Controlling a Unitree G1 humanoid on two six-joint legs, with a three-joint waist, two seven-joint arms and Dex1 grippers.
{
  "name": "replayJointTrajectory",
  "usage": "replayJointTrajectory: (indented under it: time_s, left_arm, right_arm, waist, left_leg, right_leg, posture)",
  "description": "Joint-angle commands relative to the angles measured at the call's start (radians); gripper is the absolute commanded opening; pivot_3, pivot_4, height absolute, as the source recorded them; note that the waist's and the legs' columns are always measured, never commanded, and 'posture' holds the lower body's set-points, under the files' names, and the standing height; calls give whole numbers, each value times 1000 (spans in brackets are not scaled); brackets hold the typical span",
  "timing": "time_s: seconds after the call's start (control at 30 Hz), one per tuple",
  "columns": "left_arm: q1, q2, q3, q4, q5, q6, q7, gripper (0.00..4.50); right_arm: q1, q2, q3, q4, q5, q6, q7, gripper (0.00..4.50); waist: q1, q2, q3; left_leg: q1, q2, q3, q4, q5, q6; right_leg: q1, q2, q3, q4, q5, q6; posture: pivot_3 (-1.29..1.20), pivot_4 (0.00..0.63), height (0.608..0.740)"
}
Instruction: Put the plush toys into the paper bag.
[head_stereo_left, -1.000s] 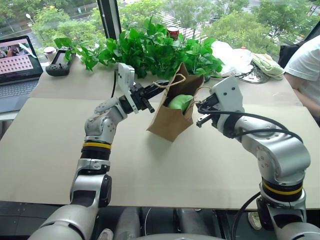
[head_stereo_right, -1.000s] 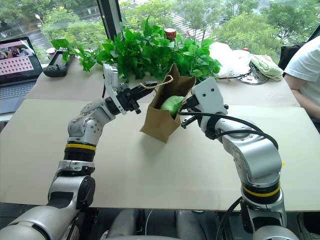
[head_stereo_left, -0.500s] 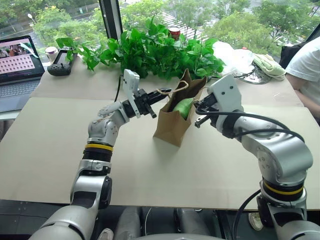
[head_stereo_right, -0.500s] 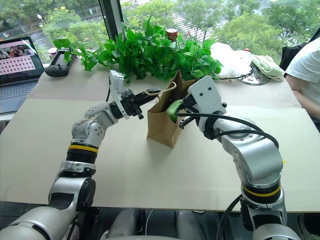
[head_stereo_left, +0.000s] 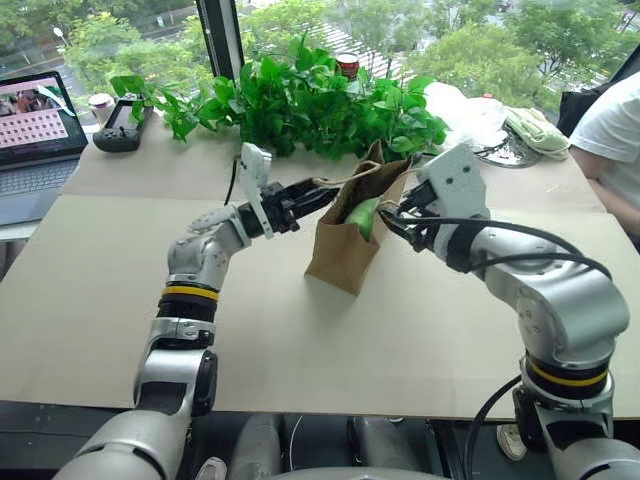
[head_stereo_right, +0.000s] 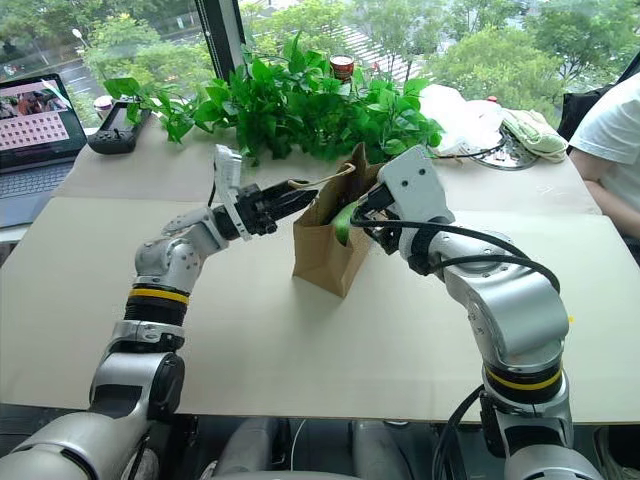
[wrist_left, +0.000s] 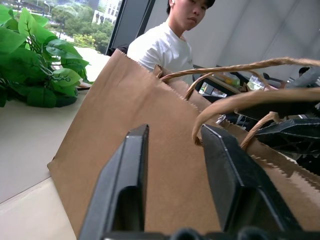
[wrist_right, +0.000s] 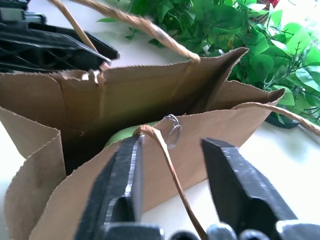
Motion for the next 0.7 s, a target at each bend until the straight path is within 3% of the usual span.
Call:
replayJointTrajectory:
  time_s: [0.03,0.1,0.4,0.53,0.67,0.7]
  left_arm:
    - [6,24,21,-89,-42,46,5,3798]
    - [28,54,28,-140,-61,83,-1,4472]
    - [125,139,127,-263,-164,209,46,4472]
    - [179,151,156,-286,-186,229,76,4472]
    - [217,143,138,-315,-184,223,93,4472]
    - [224,139,132,-322,-186,222,95,4492]
  right_arm:
    - [-16,-29,-49,-50,34,-42,41,4000]
    - [-22,-43,-91,-68,72,-54,79,4500]
    - [55,-166,-327,-78,214,-131,251,4500]
    - [79,-126,-495,-76,428,-68,317,4500]
    - [185,-175,-501,-107,540,-67,371,4500]
    - [198,-175,-500,-109,565,-77,371,4250]
  waist:
    - [0,0,0]
    - [0,0,0]
    - [1,0,0]
    - [1,0,0]
    - [3,0,0]
    - [2,0,0]
  left_leg:
    - [0,0,0,0,0,0]
    - [0,0,0,0,0,0]
    - [1,0,-1,0,0,0]
    - [1,0,-3,0,0,0]
    - [2,-1,-8,0,0,0]
    - [2,-1,-8,0,0,0]
  right_leg:
    - [0,0,0,0,0,0]
    - [0,0,0,0,0,0]
    - [1,-1,0,0,0,1]
    - [1,-1,0,0,0,1]
    - [3,-1,-1,-1,0,1]
    - [4,-2,-1,-1,0,1]
  posture:
    - [0,150,740]
    - [0,150,740]
    - [0,150,740]
    - [0,150,740]
    - [0,150,740]
    - [0,150,740]
